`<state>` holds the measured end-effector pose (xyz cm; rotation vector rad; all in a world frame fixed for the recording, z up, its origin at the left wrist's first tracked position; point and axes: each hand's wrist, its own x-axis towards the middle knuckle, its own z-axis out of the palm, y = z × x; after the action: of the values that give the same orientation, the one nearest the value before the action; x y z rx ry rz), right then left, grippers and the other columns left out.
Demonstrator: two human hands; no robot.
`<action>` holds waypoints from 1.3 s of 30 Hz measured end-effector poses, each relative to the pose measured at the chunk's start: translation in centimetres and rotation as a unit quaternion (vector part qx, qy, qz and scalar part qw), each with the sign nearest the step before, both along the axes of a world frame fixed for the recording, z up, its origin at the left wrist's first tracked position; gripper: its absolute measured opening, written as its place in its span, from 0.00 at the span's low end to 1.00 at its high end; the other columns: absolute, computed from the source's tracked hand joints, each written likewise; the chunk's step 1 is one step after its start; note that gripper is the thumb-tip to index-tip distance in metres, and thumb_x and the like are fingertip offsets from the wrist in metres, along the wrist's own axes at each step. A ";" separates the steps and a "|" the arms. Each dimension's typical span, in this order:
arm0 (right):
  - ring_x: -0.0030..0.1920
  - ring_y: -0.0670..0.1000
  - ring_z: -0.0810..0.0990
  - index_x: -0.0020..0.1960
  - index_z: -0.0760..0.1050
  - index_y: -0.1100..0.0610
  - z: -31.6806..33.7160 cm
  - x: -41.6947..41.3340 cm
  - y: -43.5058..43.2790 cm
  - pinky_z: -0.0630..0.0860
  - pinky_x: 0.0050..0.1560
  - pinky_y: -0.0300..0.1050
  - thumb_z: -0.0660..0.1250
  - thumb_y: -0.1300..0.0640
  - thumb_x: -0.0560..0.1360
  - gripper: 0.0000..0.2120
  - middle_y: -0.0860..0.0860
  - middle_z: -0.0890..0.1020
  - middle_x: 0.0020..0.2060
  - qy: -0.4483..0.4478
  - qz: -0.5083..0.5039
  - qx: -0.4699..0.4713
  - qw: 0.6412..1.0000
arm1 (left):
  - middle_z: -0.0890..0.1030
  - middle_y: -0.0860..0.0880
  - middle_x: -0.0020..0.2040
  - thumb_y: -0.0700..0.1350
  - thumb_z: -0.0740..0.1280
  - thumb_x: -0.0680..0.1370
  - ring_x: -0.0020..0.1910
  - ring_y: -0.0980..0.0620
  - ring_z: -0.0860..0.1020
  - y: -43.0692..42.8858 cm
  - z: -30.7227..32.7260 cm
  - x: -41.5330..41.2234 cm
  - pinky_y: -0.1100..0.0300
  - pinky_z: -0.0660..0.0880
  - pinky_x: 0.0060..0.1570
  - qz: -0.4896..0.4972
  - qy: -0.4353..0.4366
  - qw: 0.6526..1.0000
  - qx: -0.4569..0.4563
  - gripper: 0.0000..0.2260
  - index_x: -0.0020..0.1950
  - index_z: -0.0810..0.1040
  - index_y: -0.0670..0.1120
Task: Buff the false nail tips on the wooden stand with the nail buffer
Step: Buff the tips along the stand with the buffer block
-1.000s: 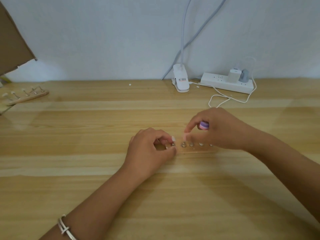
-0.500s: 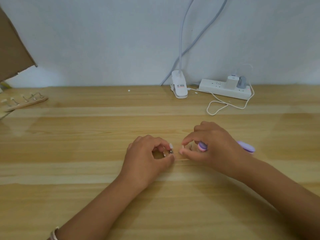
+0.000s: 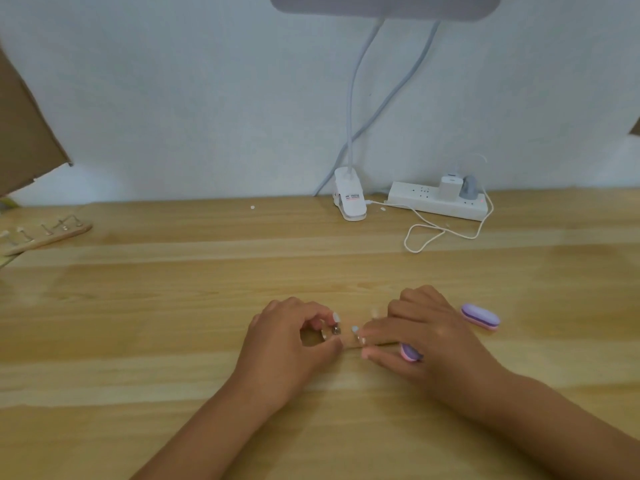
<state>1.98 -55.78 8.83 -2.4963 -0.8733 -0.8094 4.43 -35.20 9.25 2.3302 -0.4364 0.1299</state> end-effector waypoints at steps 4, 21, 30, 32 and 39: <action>0.37 0.45 0.67 0.47 0.86 0.52 0.1 -1.2 0.0 0.64 0.44 0.36 0.68 0.47 0.75 0.11 0.44 0.69 0.29 -0.001 -0.004 0.056 0.998 | 0.71 0.63 0.56 0.69 0.65 0.67 0.58 0.61 0.68 0.0 -0.2 -0.8 0.61 0.62 0.62 0.003 -0.063 0.995 0.080 0.29 0.66 0.69 0.60; 0.28 0.42 0.65 0.46 0.84 0.46 1.9 -3.1 0.3 0.65 0.34 0.30 0.74 0.43 0.69 0.09 0.43 0.67 0.26 0.239 0.043 0.359 0.901 | 0.85 0.49 0.41 0.43 0.71 0.74 0.37 0.56 0.79 -1.5 1.1 -2.9 0.63 0.73 0.37 -0.152 0.046 0.944 -0.288 0.05 0.47 0.86 0.44; 0.31 0.48 0.63 0.41 0.70 0.46 1.8 -2.5 -2.5 0.64 0.40 0.44 0.59 0.44 0.65 0.08 0.47 0.68 0.33 0.395 -0.001 0.283 0.874 | 0.83 0.52 0.38 0.46 0.71 0.71 0.36 0.58 0.76 -1.5 0.6 -2.6 0.68 0.70 0.36 -0.124 0.051 0.947 -0.291 0.06 0.44 0.85 0.45; 0.34 0.47 0.67 0.47 0.72 0.47 1.5 -2.7 -2.5 0.62 0.47 0.49 0.59 0.45 0.70 0.09 0.45 0.69 0.35 0.377 0.002 0.266 0.887 | 0.83 0.51 0.37 0.47 0.72 0.70 0.34 0.59 0.76 -1.3 0.4 -2.5 0.68 0.71 0.34 -0.119 0.058 0.946 -0.297 0.07 0.44 0.86 0.46; 0.63 0.53 0.76 0.57 0.79 0.49 1.3 -3.1 -1.8 0.69 0.60 0.34 0.69 0.66 0.74 0.16 0.45 0.78 0.57 0.216 0.065 0.213 0.951 | 0.84 0.52 0.35 0.49 0.72 0.70 0.33 0.56 0.79 -1.2 -0.3 -2.2 0.68 0.72 0.30 -0.127 0.087 0.943 -0.295 0.07 0.44 0.87 0.49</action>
<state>-1.14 -57.56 10.17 -2.0887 -0.6194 -0.3355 2.23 -36.42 8.97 1.6653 -0.5218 -0.0651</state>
